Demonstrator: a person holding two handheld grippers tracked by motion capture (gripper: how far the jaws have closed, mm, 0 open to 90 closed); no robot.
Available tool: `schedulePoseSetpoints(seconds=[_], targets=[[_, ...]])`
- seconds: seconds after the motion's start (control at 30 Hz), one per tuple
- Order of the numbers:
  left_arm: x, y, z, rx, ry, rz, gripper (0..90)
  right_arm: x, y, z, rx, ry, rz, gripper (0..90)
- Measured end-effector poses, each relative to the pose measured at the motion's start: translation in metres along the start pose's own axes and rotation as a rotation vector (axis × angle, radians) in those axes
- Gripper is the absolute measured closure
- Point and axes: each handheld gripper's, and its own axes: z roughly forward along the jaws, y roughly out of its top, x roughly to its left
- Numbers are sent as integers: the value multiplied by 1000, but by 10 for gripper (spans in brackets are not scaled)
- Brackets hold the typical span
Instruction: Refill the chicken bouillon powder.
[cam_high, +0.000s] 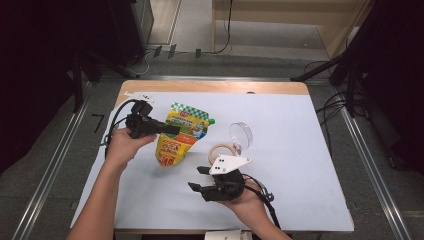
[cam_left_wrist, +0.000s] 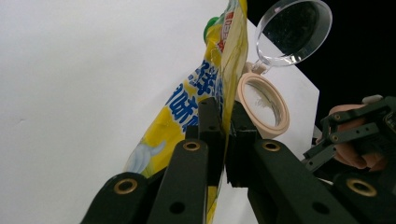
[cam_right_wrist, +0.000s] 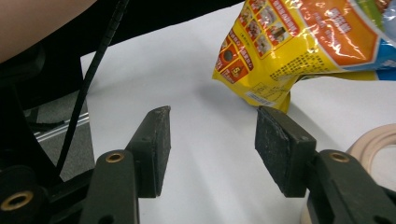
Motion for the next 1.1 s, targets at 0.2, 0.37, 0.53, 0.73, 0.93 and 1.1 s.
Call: schedulePoseSetpoints(seconds=[0.2,0.37,0.53,0.73,0.93,1.1], targets=[[1,-9,-9,-8,6,-8,867,-3,2,-1,6,-6,8,470],[2,-15,-16,-8,14,-15,838,-5,3,-1,12,-3,10,469],[1,-18,-22,-10,14,-11,807,-6,4,1,15,-2,7,470],[1,-23,-31,-23,-3,3,781,-6,5,2,19,-4,-12,470],[0,-25,-40,-32,-10,2,667,-6,5,2,33,-9,-13,471],[-6,-22,-45,-40,6,31,611,-7,7,1,40,-11,-9,477]])
